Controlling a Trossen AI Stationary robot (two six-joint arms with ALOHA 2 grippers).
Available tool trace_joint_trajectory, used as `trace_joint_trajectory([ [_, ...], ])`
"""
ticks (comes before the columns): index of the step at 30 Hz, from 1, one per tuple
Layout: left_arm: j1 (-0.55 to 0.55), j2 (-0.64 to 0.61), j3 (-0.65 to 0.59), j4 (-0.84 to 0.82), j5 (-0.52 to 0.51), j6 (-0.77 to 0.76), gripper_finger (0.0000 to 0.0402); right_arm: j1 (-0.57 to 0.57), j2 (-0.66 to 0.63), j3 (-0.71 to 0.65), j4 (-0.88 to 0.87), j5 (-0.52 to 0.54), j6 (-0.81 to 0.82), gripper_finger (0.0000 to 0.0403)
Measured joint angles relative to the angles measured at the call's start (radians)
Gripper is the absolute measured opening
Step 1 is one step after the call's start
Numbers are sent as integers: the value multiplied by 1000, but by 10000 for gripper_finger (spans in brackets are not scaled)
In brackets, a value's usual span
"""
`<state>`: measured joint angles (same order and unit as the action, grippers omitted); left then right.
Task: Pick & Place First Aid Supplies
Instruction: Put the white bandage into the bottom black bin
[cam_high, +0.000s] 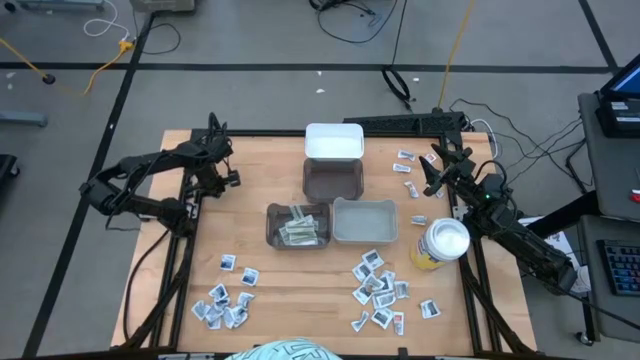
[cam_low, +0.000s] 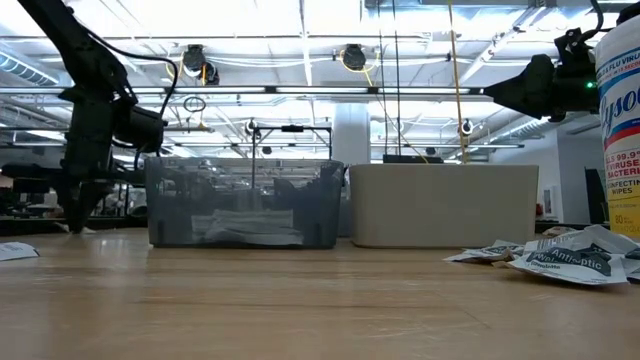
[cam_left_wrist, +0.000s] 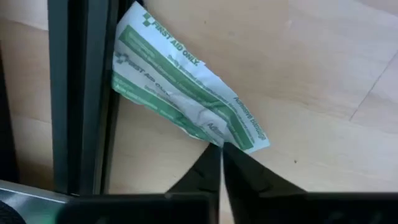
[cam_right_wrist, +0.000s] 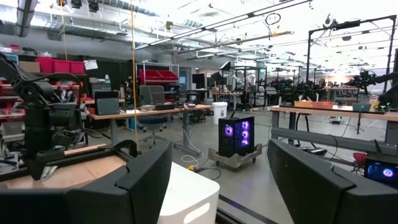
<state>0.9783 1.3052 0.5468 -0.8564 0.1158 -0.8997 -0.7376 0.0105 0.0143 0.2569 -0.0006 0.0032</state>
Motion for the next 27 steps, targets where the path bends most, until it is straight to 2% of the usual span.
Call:
trace_joint_trajectory([
  [6,-1,4,26,-35,27,8,2,0,0,0,0,0,0,263],
  [14,-18,3,196,-159,24,133,1,0,0,0,0,0,0,263],
  [20,-47,3,328,-284,24,297,1,0,0,0,0,0,0,263],
  [27,-110,2,424,-471,62,579,1,0,0,0,0,0,0,263],
])
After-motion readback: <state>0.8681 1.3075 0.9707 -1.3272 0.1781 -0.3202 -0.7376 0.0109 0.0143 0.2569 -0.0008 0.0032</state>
